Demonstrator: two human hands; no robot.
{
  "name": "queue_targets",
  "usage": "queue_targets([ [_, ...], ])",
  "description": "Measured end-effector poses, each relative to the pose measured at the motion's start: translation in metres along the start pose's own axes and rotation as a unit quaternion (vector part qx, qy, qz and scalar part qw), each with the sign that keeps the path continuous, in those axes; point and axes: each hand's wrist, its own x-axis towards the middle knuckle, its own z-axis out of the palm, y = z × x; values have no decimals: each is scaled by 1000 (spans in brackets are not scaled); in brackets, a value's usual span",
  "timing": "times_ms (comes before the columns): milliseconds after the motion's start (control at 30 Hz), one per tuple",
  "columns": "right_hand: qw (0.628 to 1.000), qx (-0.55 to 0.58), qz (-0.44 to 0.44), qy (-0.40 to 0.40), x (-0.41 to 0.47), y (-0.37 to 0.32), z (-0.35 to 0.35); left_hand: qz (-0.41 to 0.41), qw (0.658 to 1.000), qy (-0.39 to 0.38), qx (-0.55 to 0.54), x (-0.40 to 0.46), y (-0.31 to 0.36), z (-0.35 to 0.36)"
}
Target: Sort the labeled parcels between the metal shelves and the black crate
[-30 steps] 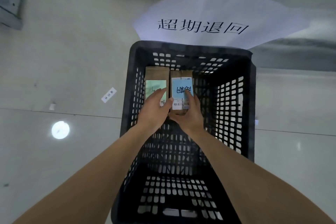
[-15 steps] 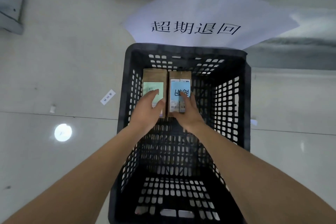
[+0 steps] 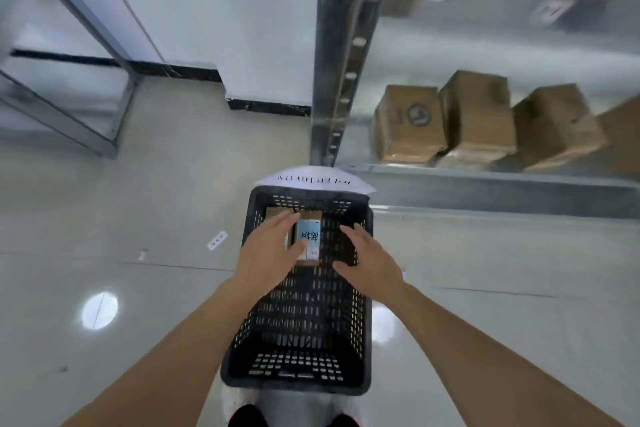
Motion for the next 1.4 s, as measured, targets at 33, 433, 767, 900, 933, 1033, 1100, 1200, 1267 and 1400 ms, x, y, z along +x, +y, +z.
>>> queue_targets([
  [33,1000,-6,-8,3,-18,-13,-32,13,1000,10,10,-11,22,-24],
  [433,984,-34,-59,167,-291,-169,-363,182,974,137,9,-193,287,-312],
  [767,934,-96,-76,334,-550,-229,-516,295,924,236,50,-366,432,-457],
  [900,913,-95,-83,387,-643,-231,-572,334,905,259,50,-421,497,-497],
  [933,910,-93,-85,395,-662,-229,-586,344,898,267,60,-433,514,-504],
  [1033,895,-108,-83,425,-712,-215,-623,380,875,290,76,-461,567,-512],
  [1100,889,-111,-80,437,-740,-199,-645,393,869,291,74,-474,602,-510],
  [1200,890,-106,-68,438,-771,-165,-674,394,873,280,68,-484,650,-496],
  [1267,891,-96,-67,439,-787,-140,-694,393,876,276,51,-486,681,-483],
  [1400,886,-83,-62,452,-808,-89,-733,388,879,277,5,-481,734,-455],
])
